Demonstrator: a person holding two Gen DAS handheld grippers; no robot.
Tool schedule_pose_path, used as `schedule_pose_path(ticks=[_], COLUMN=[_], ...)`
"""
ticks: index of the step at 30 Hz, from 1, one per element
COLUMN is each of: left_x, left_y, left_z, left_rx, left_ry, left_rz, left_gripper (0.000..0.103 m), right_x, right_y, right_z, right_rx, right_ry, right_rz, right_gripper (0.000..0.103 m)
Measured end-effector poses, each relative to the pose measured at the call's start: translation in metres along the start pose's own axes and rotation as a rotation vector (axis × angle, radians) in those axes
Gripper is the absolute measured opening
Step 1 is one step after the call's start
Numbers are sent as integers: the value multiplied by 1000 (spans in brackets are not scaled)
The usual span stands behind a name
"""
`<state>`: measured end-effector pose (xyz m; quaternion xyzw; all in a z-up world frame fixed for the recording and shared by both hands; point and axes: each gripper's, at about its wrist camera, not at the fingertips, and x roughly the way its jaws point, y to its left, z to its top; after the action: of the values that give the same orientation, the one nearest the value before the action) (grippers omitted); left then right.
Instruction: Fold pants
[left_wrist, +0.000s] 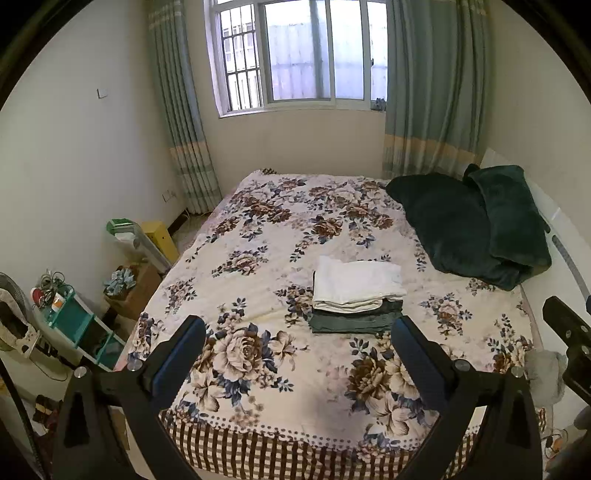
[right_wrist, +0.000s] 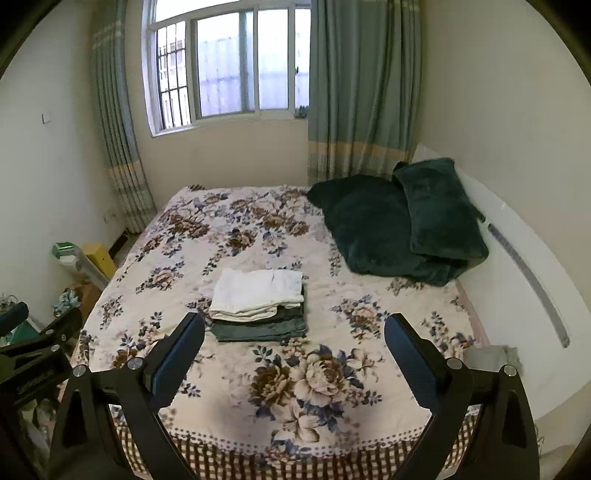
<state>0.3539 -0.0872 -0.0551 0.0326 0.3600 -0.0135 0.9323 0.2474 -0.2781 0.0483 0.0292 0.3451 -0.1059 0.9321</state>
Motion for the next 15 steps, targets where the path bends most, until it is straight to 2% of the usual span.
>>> schedule_pose_path(ticks=[6,15], left_x=[15,22], left_y=[-7,-7], left_z=[5,10], left_rx=[23,27], left_ry=[-11,-13], left_rz=[12,8], left_gripper=[103,103], right_x=[40,58], right_y=[3,0], right_z=[-1,-5], right_rx=[-8,4], right_ry=[32,47], right_rz=[-25,-13], right_gripper=[100,100])
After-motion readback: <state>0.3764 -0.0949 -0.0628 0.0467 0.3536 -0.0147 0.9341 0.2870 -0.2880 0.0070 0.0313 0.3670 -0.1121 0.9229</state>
